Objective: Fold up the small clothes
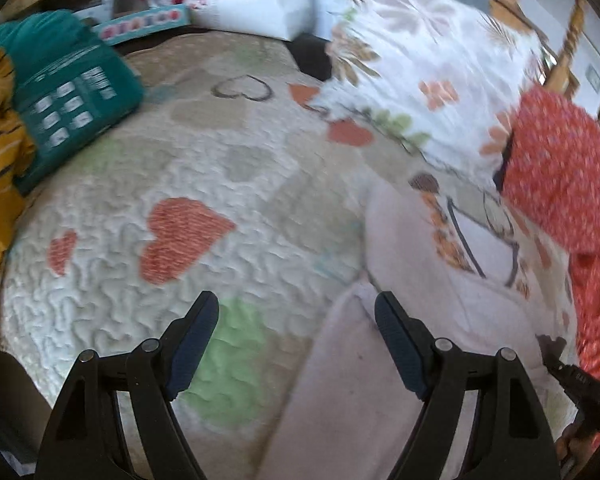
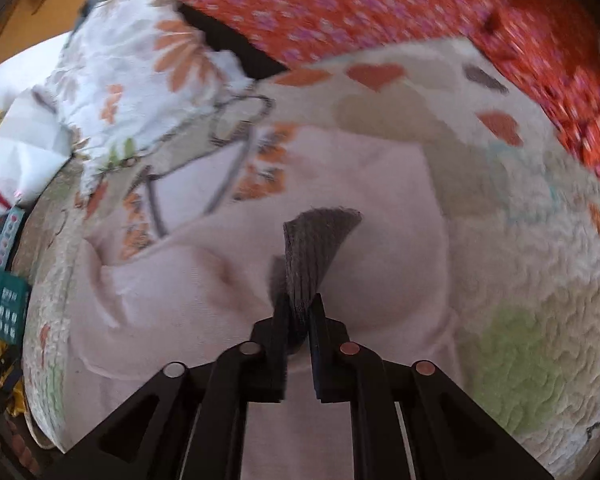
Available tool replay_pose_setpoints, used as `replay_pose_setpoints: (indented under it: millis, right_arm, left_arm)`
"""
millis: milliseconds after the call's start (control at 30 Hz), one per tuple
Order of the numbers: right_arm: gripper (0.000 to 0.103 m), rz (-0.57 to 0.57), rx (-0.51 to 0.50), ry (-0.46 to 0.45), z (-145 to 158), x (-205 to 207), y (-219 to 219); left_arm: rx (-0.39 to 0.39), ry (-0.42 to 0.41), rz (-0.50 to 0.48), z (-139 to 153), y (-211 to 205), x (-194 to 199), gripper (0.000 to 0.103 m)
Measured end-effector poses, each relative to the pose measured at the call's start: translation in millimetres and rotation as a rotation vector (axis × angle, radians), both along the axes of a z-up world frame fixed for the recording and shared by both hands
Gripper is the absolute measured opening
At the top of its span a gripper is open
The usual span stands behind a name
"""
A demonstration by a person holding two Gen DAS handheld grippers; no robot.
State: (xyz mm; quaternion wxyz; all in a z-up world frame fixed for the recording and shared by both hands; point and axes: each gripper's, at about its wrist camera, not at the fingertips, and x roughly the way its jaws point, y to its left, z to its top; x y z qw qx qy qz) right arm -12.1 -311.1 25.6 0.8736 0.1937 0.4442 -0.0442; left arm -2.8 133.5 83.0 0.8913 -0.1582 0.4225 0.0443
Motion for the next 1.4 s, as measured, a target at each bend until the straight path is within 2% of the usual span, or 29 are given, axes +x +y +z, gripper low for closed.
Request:
replay_pose_setpoints:
  millis: [167,267,367,467,533,600,667,767,867,933,1033,1100,1200,1267,1400]
  right_arm:
    - [0.017,-0.088,-0.008,-0.006,0,-19,-31]
    - [0.017,-0.120,-0.045,-0.048,16,-29,-39]
    - [0.017,-0.075,-0.072,-0.099,34,-30,-26]
    - [0.017,0.034,-0.074,-0.098,36,-17,1]
    - [0.017,0.106,-0.082,-0.075,29,-5,22]
    - [0.017,0.167,-0.084,-0.041,18,10,40]
    - [0.017,0.184,-0.112,-0.002,3,27,53]
    - [0.017,0.161,-0.131,0.030,-16,50,55]
    - [0.021,0.131,-0.112,0.010,-18,64,50]
    - [0.029,0.117,-0.104,0.006,-18,72,47]
    - [0.035,0.111,-0.118,0.001,-18,81,45]
    - [0.035,0.096,-0.110,0.005,-15,82,44]
    - [0.035,0.051,-0.134,-0.055,5,60,44]
    - [0.035,0.075,-0.131,-0.084,15,41,47]
    - [0.037,0.129,-0.165,-0.060,12,4,59]
  left_arm:
    - [0.026,0.021,-0.046,-5,-25,12,0.079]
    - [0.040,0.031,-0.086,-8,-40,19,0.080]
    - [0.059,0.038,-0.126,-10,-54,32,0.079]
    - [0.056,0.065,-0.182,-17,-65,58,0.079]
    - [0.109,0.085,-0.172,-23,-69,71,0.079]
    - [0.221,0.115,-0.170,-33,-75,84,0.079]
    - [0.277,0.157,-0.154,-44,-77,93,0.079]
    - [0.219,0.232,-0.120,-60,-69,103,0.080]
    - [0.216,0.223,-0.098,-60,-66,106,0.080]
    - [0.216,0.222,-0.104,-60,-67,109,0.080]
    - [0.204,0.222,-0.112,-58,-67,108,0.079]
    - [0.177,0.200,-0.122,-50,-64,102,0.079]
    - [0.157,0.139,-0.159,-35,-64,90,0.079]
    - [0.166,0.114,-0.186,-29,-62,81,0.079]
    - [0.117,0.148,-0.204,-35,-49,65,0.079]
